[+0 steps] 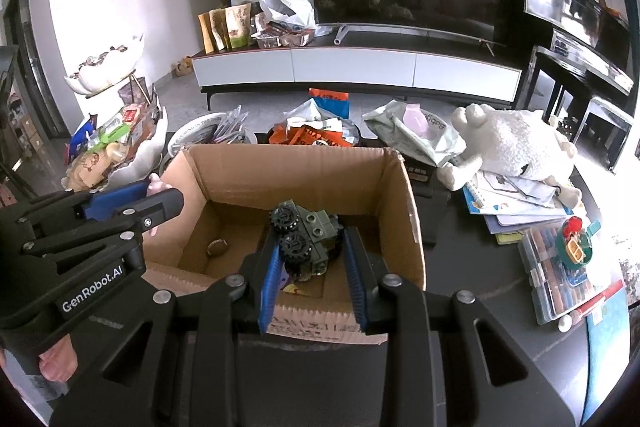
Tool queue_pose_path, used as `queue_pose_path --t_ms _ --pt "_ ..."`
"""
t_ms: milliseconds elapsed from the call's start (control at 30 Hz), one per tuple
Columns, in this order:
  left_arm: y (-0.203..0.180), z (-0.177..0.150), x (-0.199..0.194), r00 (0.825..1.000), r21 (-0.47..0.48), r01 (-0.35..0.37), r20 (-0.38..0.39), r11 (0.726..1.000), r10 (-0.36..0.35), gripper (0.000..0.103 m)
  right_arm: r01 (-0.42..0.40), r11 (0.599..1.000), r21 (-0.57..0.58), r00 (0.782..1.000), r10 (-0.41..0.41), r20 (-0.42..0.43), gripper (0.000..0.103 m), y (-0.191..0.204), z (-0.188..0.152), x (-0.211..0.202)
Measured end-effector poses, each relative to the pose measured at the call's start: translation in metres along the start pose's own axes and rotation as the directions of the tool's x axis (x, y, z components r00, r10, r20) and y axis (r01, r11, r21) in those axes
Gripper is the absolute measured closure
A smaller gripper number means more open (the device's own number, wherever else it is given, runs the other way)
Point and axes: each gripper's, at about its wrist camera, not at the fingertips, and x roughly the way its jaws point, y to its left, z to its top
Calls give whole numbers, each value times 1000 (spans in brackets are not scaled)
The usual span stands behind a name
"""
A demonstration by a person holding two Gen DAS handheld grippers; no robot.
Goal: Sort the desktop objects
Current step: 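Lower the pink figure into the box and open the left tool, then lower the black car into the box and open the right tool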
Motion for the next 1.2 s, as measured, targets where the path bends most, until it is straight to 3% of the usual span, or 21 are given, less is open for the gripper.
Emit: queue_pose_path --t_ms 300,400,600,667,733,833,900,1200 --pt "0 4 14 1000 -8 6 -13 1000 -6 74 1 1000 5 1000 -1 1 76 -3 1 4" --pt "1 5 16 1000 -12 11 -13 1000 -11 67 -1 1000 9 1000 1 -1 76 -5 2 6" --pt "3 5 14 1000 -25 10 14 1000 -9 35 -4 1000 12 1000 4 -6 76 -6 0 8" --pt "3 5 13 1000 -17 -9 15 1000 9 19 -5 1000 12 1000 5 -7 76 -6 0 8" --pt "4 5 15 999 -11 -41 4 999 41 10 -4 1000 10 1000 4 -6 76 -5 0 8" --pt "8 3 15 998 -21 -70 1 997 70 8 -5 1000 12 1000 5 -5 76 -5 0 7" --pt "12 3 12 998 -37 -64 9 997 64 1 -5 1000 12 1000 5 -4 76 -5 0 6" --pt "31 1 3 998 -104 -56 36 993 60 1 -6 1000 13 1000 7 -5 76 -4 -1 7"
